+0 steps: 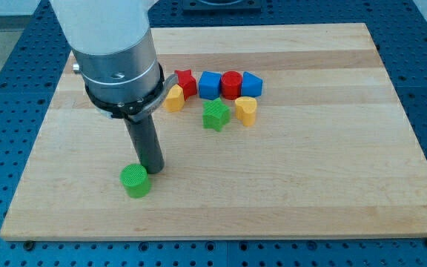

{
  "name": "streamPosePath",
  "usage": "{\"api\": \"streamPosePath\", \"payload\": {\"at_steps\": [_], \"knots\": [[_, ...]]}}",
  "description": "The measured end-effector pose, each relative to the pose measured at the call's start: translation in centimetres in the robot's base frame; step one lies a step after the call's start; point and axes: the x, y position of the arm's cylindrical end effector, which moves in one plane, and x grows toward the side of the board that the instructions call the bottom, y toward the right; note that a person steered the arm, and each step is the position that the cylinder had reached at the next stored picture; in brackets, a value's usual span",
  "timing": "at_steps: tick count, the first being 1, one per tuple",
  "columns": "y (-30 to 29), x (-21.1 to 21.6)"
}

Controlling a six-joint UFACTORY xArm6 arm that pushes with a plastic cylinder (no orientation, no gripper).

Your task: Move the green circle to the bottom left

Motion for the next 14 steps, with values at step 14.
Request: {"api": "streamPosePath", "payload": {"at_steps": [14], "knots": [[-5.3, 4.0]]}}
